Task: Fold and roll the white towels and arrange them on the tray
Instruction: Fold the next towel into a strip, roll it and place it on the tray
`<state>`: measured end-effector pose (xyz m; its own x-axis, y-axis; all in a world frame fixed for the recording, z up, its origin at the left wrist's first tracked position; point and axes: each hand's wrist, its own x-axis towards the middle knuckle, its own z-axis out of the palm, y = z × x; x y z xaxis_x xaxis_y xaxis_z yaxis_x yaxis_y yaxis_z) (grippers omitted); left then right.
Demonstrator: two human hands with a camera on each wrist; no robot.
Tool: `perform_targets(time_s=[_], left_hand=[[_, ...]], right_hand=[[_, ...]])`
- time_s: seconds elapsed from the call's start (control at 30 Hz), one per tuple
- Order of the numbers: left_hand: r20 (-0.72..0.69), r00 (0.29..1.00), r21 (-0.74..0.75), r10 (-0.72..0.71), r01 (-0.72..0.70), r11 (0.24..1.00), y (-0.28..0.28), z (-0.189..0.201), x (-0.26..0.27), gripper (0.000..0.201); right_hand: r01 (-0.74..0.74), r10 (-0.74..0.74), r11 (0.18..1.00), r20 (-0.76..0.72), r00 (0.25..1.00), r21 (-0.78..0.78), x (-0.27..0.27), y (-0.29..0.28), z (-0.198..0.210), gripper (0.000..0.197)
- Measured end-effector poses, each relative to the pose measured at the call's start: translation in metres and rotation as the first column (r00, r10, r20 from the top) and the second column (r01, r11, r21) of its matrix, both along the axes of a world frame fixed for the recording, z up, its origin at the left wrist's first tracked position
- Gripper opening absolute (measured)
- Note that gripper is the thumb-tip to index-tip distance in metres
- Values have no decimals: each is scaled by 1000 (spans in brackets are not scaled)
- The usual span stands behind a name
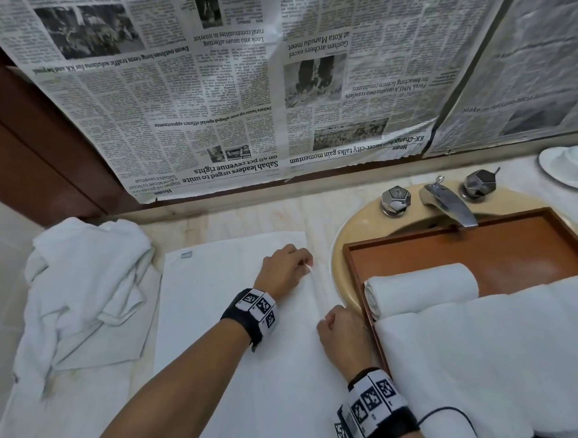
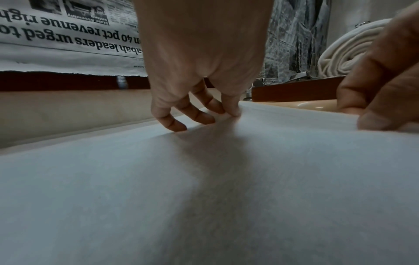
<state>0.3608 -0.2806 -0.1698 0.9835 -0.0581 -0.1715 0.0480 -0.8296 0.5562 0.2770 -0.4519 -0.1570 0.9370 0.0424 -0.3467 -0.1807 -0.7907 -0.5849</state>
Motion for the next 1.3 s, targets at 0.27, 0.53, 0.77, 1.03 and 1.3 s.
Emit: perform_targets(time_s=[0.27, 0.53, 0.77, 1.03, 1.3], left_hand=[[-4, 1000, 92, -24, 24, 996, -7, 2, 3, 15], [92, 995, -64, -39, 45, 997, -20, 19, 11, 19], [199, 968, -393, 156, -67, 917, 32, 35, -15, 12], [209, 881, -460, 425, -295, 838, 165, 28, -102, 9], [72, 885, -341, 459, -411, 846, 207, -11, -135, 13]], right_hand=[[70, -62, 990, -70, 996, 123, -21, -13, 1, 22], [154, -164, 977, 58, 985, 147, -23, -13, 43, 12], [-69, 61, 997, 220, 974, 26, -43, 35, 88, 10], [-419, 425, 905, 106, 899, -75, -66, 158, 98, 5], [-494, 496, 865, -8, 868, -85, -84, 209, 48, 10]])
